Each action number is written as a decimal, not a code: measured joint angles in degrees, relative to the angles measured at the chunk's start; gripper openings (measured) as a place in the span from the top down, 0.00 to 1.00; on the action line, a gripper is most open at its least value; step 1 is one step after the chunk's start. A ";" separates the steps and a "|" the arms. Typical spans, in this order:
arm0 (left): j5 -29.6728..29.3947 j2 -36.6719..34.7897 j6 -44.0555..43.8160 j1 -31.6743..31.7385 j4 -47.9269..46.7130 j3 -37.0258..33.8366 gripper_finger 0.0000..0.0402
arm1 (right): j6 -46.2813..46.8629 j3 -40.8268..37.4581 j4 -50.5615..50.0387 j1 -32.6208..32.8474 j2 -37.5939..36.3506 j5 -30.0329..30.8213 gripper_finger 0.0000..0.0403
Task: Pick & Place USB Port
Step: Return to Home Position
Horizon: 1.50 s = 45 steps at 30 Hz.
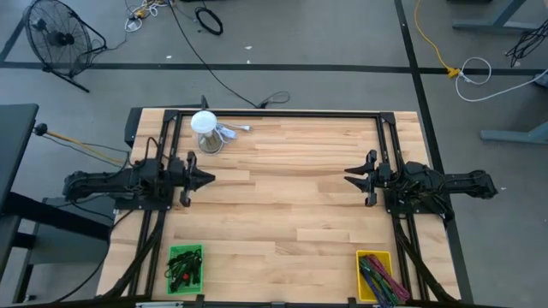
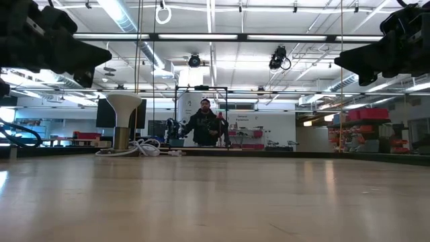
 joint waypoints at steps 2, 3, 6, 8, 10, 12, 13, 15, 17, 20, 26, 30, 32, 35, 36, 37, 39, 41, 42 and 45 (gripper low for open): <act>0.03 0.00 -2.58 0.00 0.12 0.00 0.91 | 0.00 0.00 0.00 -0.01 0.00 0.00 0.72; 0.03 0.02 -3.79 0.00 0.12 0.00 0.91 | 0.00 0.00 0.00 -0.01 0.00 0.00 0.72; 0.01 0.02 -6.63 0.00 0.22 0.00 0.91 | 0.00 0.00 0.00 -0.01 0.00 0.00 0.72; 0.02 0.04 -7.72 0.00 0.26 0.00 0.91 | 0.00 0.00 0.00 0.00 0.00 0.01 0.72; 0.04 0.04 -7.76 0.00 0.29 0.00 0.91 | 0.00 0.00 0.00 0.01 0.00 0.02 0.72; 0.04 0.04 -7.72 0.00 0.36 0.00 0.91 | 0.00 0.00 0.00 -0.01 0.00 0.02 0.72; 0.04 0.04 -7.79 0.00 0.45 0.00 0.91 | 0.00 0.00 0.00 -0.01 0.00 0.02 0.72; 0.04 0.04 -7.85 0.00 0.55 0.00 0.91 | 0.00 0.00 0.00 -0.01 0.00 0.02 0.72; 0.04 0.07 -7.88 0.00 0.57 0.00 0.91 | 0.00 0.00 0.00 0.00 0.00 0.02 0.72; 0.04 0.09 -7.89 0.00 0.60 0.00 0.91 | 0.00 0.00 0.01 0.00 0.00 0.02 0.72; 0.04 0.09 -7.90 0.01 0.63 0.00 0.91 | 0.00 0.00 0.00 0.00 0.00 0.02 0.72; 0.04 0.09 -7.92 0.02 0.64 0.00 0.91 | 0.00 0.00 0.00 0.01 0.00 0.02 0.72; 0.04 0.09 -7.92 0.02 0.64 0.00 0.91 | 0.00 0.00 0.00 0.01 0.00 0.02 0.72; 0.04 0.09 -7.92 0.01 0.64 0.00 0.91 | 0.00 0.00 0.00 0.00 0.00 0.02 0.72; 0.05 0.09 -7.92 0.02 0.64 0.00 0.91 | 0.00 0.00 0.00 -0.01 0.00 0.02 0.72; 0.04 0.09 -7.92 0.02 0.64 0.00 0.91 | 0.00 0.00 0.00 0.00 0.00 0.02 0.72; 0.04 0.09 -7.92 0.02 0.64 0.00 0.91 | 0.00 0.00 0.00 -0.01 0.00 0.02 0.72; 0.04 0.09 -7.92 0.02 0.66 0.00 0.91 | 0.00 0.00 0.00 -0.01 0.00 0.02 0.72; 0.05 0.09 -7.92 0.02 0.65 0.00 0.91 | 0.00 0.00 0.02 0.01 0.00 0.02 0.72; 0.04 0.09 -7.92 0.01 0.65 0.00 0.91 | 0.00 0.00 0.00 0.00 0.00 0.03 0.72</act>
